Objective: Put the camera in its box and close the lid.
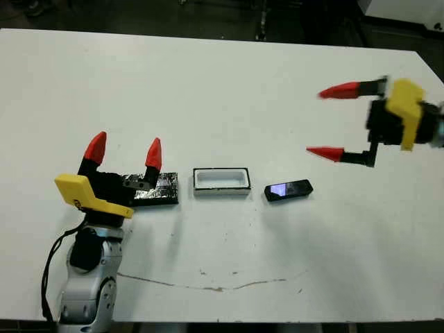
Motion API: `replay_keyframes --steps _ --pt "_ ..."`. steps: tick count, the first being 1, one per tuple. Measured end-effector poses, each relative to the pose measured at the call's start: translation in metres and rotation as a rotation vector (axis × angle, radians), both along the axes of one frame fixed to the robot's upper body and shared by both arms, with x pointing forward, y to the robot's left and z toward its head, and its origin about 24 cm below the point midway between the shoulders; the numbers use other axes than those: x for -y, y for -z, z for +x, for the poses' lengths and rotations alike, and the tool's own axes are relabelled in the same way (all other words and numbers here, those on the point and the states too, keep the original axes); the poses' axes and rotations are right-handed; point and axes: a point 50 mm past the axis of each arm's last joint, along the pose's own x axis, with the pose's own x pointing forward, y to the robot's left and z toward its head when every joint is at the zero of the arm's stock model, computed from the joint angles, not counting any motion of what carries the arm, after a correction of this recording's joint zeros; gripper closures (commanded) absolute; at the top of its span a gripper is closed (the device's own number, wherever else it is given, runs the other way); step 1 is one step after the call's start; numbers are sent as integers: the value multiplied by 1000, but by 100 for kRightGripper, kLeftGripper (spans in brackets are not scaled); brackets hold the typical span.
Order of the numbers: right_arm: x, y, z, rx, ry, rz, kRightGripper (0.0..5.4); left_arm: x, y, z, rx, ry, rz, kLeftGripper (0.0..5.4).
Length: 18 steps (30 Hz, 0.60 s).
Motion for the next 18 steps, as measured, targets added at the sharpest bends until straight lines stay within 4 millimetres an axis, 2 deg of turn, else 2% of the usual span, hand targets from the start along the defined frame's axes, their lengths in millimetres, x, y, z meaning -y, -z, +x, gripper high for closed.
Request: replay_keyframes --steps 3,7,11,18 --pt "-10 6 5 -83 -81 -97 0 0 0 0 -1 0 0 1" --pt "-24 25 10 -162 -191 -162 0 0 0 0 0 0 0 1" --pt "-31 41 14 -212 -213 -209 0 0 0 0 -2 -7 2 1" --pt "-38 47 15 -191 -210 -293 0 1 -1 0 -2 -8 -1 1"
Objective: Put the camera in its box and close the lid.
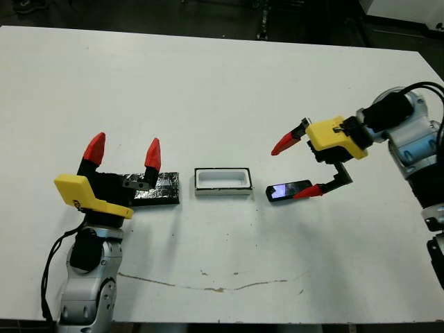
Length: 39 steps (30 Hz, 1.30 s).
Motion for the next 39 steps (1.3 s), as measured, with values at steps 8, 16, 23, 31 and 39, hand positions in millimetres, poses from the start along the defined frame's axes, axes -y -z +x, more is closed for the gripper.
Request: replay_keyframes --steps 8,16,23,31,39 --pt "-8 18 1 -63 5 14 0 1 -1 0 1 4 0 1" --pt "-7 32 3 -123 43 22 0 1 -1 0 1 6 2 1" --pt "-7 40 3 -136 75 21 0 1 -1 0 1 6 0 1" --pt "-4 49 1 -172 134 39 61 1 -1 0 1 6 2 0" --pt "-1 55 -3 -156 132 116 171 1 -1 0 1 7 0 0"
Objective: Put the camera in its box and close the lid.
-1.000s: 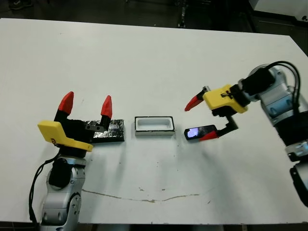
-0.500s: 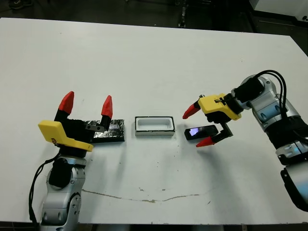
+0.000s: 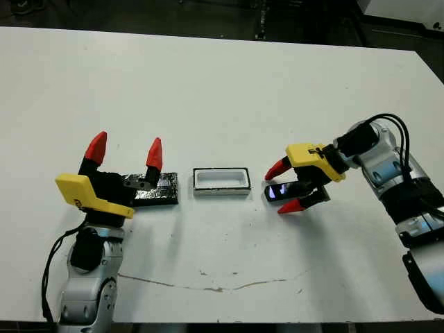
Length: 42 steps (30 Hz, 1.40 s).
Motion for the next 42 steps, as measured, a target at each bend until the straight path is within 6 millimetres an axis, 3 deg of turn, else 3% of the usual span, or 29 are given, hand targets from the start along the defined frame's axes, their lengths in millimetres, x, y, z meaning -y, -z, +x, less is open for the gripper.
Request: replay_keyframes --steps 14,26,34,42 --pt "-3 0 0 -4 32 -13 372 0 0 0 0 -1 2 0" --pt "-6 -10 2 61 70 -53 374 0 0 0 6 -2 -2 0" --pt "-2 -41 19 21 276 330 374 0 0 0 4 -12 16 0" --pt "-18 -63 31 -16 359 518 374 0 0 0 4 -18 17 0"
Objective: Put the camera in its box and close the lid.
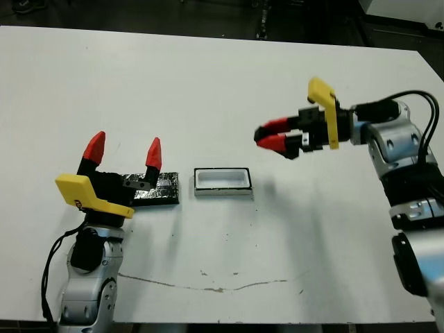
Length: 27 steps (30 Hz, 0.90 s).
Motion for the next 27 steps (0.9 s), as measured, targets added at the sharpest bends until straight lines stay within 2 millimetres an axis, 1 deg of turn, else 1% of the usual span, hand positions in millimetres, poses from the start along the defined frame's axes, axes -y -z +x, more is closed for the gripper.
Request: replay_keyframes --steps 6,10,15,20,27 --pt "-18 3 3 -8 35 47 374 0 0 0 2 2 -12 0" --pt "-38 7 4 -5 44 67 374 0 -1 0 10 6 -25 0" --pt "-57 15 2 -32 38 41 374 0 -1 0 9 -12 -10 0" --pt "-72 19 -3 -37 22 -6 374 -1 -2 0 6 -20 -19 0" --pt "-85 38 -12 -106 -3 -48 374 -1 -3 0 3 -25 -25 0"
